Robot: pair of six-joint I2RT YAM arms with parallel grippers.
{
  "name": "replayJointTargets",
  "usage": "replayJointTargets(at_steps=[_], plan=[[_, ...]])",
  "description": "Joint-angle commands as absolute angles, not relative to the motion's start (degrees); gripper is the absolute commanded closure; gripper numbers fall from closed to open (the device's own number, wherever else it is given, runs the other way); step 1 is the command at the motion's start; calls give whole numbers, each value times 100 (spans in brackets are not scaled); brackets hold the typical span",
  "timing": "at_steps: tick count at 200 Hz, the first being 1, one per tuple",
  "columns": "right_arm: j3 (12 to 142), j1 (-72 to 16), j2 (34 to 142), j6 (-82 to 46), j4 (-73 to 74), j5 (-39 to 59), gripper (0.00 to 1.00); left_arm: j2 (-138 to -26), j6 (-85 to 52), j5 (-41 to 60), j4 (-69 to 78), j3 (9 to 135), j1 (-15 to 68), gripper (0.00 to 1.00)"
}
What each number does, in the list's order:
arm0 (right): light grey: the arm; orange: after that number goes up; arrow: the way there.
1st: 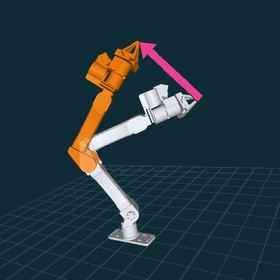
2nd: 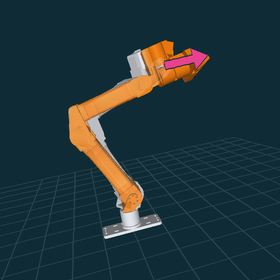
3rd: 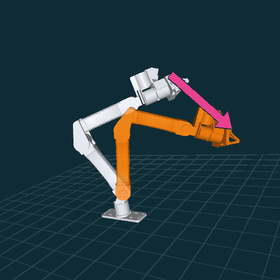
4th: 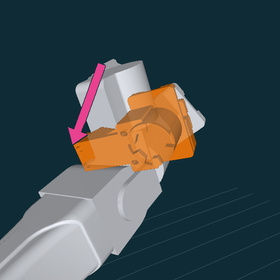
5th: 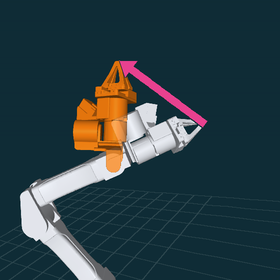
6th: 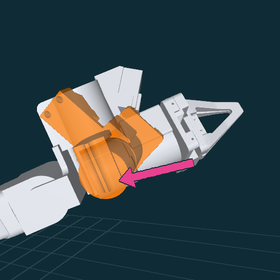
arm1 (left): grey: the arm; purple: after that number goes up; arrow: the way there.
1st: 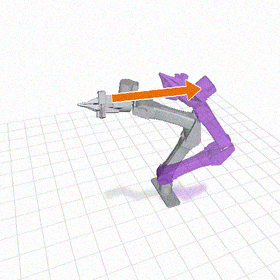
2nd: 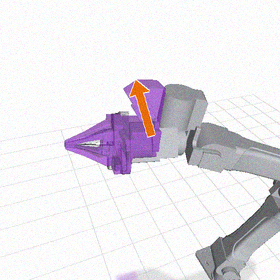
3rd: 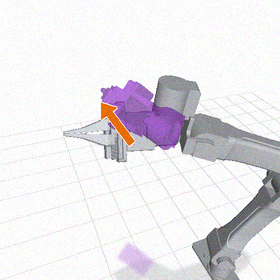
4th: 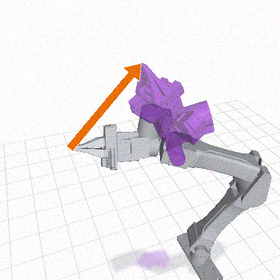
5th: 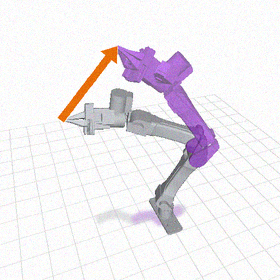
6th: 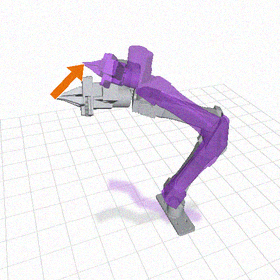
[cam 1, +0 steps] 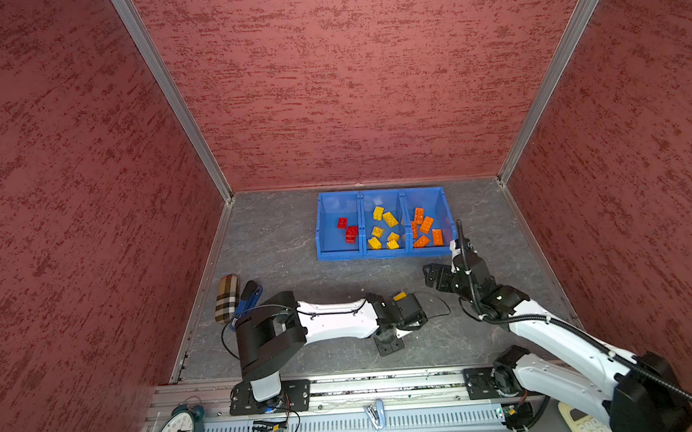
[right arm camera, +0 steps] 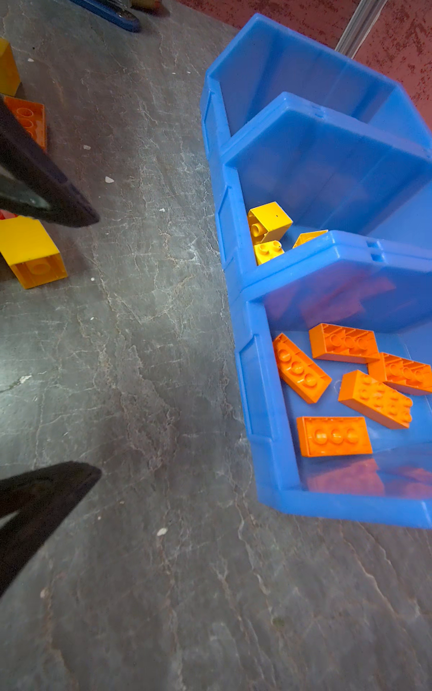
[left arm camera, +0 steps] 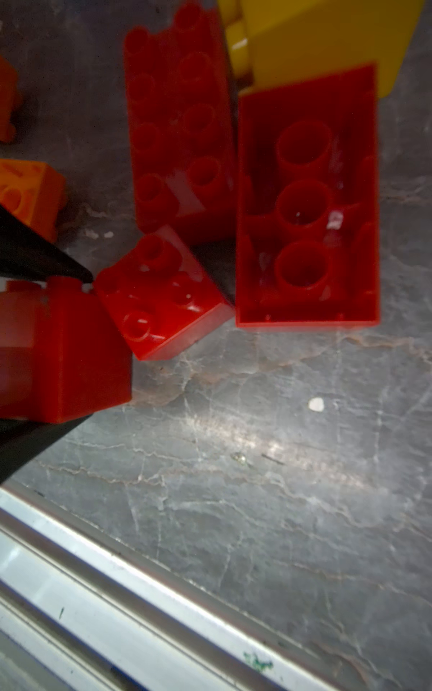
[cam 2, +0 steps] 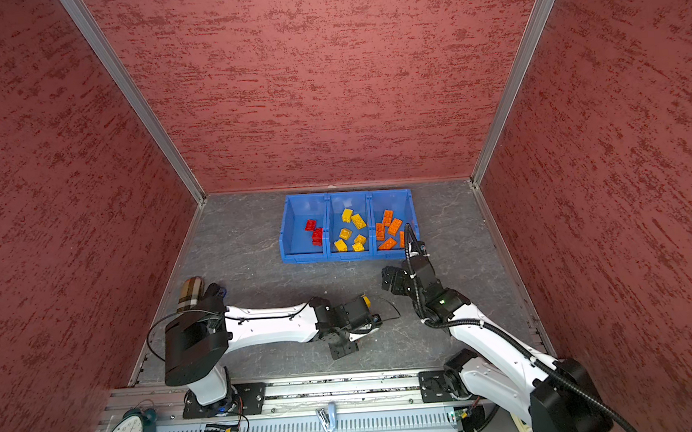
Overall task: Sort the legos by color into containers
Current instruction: 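Move the left gripper back to the pile and grasp another red brick, then carry the red brick over the red compartment with the left gripper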
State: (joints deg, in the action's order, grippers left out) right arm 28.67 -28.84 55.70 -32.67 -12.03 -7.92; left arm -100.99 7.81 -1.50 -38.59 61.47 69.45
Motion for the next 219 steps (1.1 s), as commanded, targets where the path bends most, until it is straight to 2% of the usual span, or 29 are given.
replayJointTargets(at_steps=[1, 33, 67, 102, 131, 148, 170, 219], plan=[[2796, -2913, 5452, -3021, -984, -444, 1, -9730, 515, -26, -3493, 5898, 6740, 57], [2703, -2939, 5477, -2285, -244, 1101, 1, -8946, 21, 131, -3087, 5625, 6170, 74], [2838, -3036, 5835, -1672, 6, 1603, 1, -7877, -555, 79, -2307, 5228, 5427, 74], [3207, -3102, 6304, -1551, 160, 1369, 1, -7392, -1228, -174, -2000, 5271, 4340, 72], [3387, -3100, 6666, -1652, 392, 1204, 1, -7591, -1708, -940, -1816, 5584, 3710, 73], [3406, -3103, 6741, -1720, 542, 1357, 1, -7894, -1969, -268, -1819, 5818, 3194, 72], [3366, -3103, 6729, -1740, 605, 1270, 1, -8447, -2054, -3, -2188, 6376, 2789, 73], [3289, -3102, 6689, -1835, 615, 1159, 1, -9675, -2215, 454, -2602, 7427, 2435, 73]])
